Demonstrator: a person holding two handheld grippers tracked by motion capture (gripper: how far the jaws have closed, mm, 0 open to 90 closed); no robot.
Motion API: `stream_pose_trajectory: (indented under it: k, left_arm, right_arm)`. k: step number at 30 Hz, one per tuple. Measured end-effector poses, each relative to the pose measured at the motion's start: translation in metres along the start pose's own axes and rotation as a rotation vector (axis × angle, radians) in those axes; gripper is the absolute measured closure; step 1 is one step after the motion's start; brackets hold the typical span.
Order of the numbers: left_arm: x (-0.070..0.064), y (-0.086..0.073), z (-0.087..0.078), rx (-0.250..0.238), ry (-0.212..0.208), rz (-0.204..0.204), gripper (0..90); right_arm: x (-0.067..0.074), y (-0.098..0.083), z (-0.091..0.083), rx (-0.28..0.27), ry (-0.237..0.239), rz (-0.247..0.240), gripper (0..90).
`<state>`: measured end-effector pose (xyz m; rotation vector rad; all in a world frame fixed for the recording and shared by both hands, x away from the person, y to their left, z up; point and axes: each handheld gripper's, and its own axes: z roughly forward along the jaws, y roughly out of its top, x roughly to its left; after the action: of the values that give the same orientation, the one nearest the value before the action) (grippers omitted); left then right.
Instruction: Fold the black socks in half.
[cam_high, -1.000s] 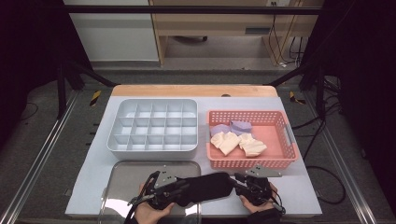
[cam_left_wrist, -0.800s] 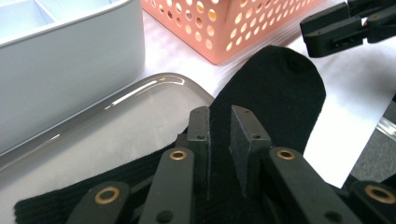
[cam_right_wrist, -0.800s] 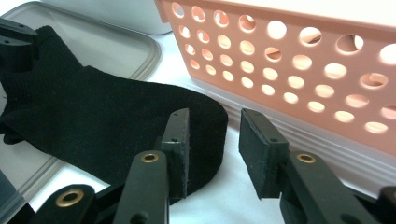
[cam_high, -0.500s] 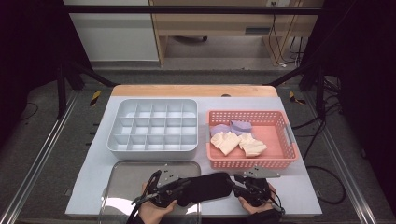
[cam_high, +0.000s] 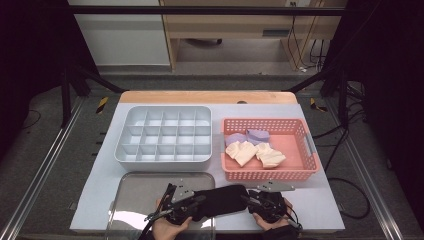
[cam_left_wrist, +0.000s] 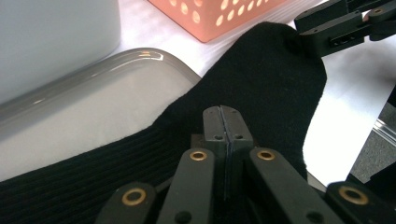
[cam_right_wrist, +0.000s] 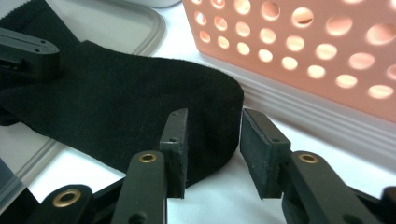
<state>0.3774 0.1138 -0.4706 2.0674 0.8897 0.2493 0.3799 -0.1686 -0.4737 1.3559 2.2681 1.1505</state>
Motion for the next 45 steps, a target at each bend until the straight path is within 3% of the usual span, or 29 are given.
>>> stream_pose_trajectory:
  k: [12, 16, 18, 24, 31, 37, 45]
  left_arm:
    - [-0.006, -0.002, 0.005, 0.020, -0.008, 0.026, 89.0]
    - [-0.007, -0.004, 0.007, 0.028, -0.007, 0.029, 89.0]
    - [-0.007, -0.004, 0.008, 0.028, -0.006, 0.030, 89.0]
    - [-0.007, -0.004, 0.008, 0.029, -0.008, 0.029, 89.1]
    - [-0.007, 0.003, 0.007, 0.002, -0.027, 0.020, 89.1]
    - [-0.012, 0.002, 0.015, 0.032, -0.013, 0.039, 89.1]
    - [-0.010, 0.003, 0.014, 0.032, -0.015, 0.025, 89.1]
  right_arm:
    - [-0.001, -0.003, 0.007, 0.045, 0.014, 0.009, 68.3]
    - [-0.001, -0.003, 0.009, 0.045, 0.006, 0.002, 72.6]
    - [0.000, -0.002, 0.009, 0.050, 0.014, 0.013, 79.4]
    - [0.000, 0.002, 0.009, 0.067, 0.030, 0.031, 82.1]
    - [0.001, 0.010, -0.007, 0.009, 0.093, 0.036, 82.3]
    - [0.005, 0.018, -0.013, -0.021, 0.137, 0.028, 82.5]
    - [0.013, 0.028, -0.020, -0.092, 0.275, 0.032, 82.9]
